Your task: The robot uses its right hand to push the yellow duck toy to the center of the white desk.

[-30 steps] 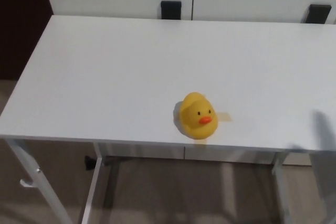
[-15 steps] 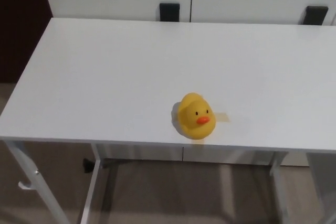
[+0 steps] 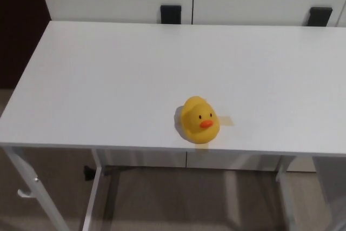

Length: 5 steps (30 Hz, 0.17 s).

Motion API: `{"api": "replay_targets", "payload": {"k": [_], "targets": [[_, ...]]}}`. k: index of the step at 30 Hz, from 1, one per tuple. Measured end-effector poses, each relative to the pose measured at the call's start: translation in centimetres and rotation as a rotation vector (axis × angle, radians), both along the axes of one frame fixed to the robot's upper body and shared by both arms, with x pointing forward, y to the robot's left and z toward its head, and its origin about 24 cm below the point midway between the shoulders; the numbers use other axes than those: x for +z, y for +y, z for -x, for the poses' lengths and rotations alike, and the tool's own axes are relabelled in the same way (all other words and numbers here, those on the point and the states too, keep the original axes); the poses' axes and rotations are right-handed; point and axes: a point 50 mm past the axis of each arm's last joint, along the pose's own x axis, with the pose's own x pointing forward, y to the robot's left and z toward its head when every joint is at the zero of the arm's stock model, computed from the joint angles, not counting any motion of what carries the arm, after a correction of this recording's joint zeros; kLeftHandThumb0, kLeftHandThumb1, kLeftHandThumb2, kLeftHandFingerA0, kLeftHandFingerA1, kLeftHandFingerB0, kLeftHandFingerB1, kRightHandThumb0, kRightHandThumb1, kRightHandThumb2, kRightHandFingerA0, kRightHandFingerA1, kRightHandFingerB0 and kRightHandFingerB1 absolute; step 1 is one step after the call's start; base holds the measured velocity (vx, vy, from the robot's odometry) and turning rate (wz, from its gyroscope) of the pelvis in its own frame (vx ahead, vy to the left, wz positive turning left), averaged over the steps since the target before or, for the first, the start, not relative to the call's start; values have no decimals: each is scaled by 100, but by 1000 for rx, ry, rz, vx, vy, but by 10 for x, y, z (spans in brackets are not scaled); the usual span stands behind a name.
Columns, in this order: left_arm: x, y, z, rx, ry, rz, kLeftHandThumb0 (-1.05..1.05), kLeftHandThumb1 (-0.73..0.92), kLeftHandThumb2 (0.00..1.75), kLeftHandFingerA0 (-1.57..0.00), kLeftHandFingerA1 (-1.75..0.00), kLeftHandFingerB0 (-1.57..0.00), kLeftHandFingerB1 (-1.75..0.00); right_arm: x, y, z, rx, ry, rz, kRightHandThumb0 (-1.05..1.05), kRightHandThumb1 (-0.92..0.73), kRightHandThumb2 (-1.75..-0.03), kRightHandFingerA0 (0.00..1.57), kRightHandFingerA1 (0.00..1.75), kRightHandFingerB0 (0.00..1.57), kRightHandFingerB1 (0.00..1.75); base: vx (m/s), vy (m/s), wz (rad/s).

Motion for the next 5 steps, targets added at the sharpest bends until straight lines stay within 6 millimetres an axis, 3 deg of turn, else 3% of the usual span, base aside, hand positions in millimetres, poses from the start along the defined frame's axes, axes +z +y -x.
{"api": "replay_targets", "payload": {"k": [5], "targets": [[1,1,0,0,0,-4,-13,66,72,-86,-73,-84,-61,-3,2,-5,21,-15,-29,4,-29,-114,114,58,84,54,0,0,0]]}}
